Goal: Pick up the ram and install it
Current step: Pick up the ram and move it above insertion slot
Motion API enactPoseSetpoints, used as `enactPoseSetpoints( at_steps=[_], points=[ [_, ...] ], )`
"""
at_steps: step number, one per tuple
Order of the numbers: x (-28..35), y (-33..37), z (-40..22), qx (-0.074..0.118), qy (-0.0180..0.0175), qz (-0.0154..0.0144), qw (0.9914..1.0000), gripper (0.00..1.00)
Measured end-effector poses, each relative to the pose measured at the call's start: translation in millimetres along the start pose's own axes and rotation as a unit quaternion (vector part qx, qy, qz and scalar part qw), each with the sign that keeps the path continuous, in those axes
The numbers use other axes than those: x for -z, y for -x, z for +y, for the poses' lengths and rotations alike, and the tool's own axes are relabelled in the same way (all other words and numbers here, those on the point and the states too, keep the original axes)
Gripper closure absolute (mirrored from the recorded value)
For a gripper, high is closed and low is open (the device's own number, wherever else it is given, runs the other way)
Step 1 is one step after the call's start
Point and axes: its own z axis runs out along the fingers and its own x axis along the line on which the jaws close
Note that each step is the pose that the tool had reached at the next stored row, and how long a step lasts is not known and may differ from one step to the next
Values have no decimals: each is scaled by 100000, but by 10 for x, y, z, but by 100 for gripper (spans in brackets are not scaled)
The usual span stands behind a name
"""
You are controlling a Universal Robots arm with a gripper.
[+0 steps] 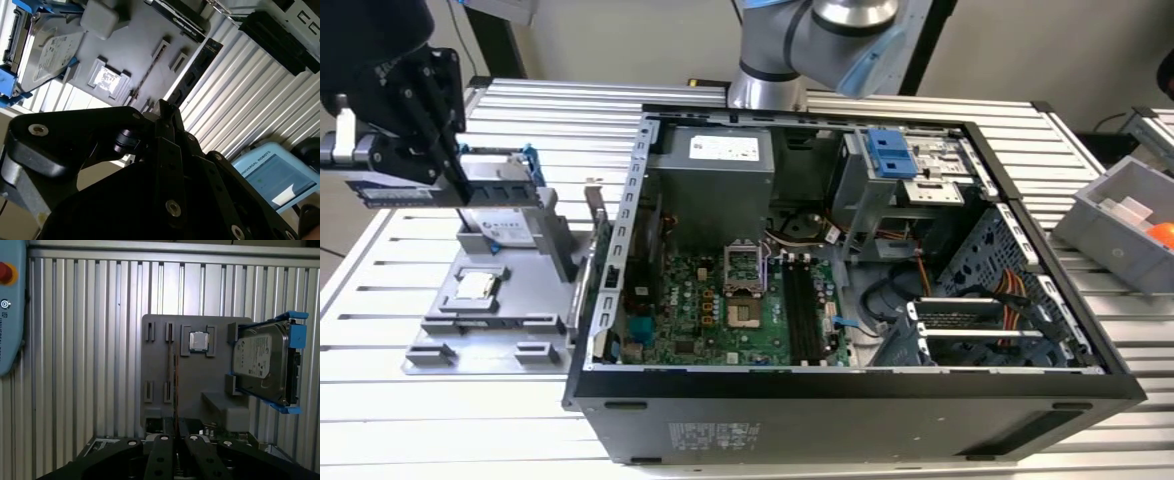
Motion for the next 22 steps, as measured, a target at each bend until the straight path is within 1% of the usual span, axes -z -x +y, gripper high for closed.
enactPoseSetpoints(
  at_steps=[16, 17, 18, 22],
  points=[
    [2, -4, -215, 3, 28, 2, 100000, 100],
    [3, -6, -365, 4, 61, 4, 100000, 100],
    [3, -7, -414, 5, 75, 0, 100000, 100],
    [5, -8, -491, 0, 106, 7, 100000, 100]
  ],
)
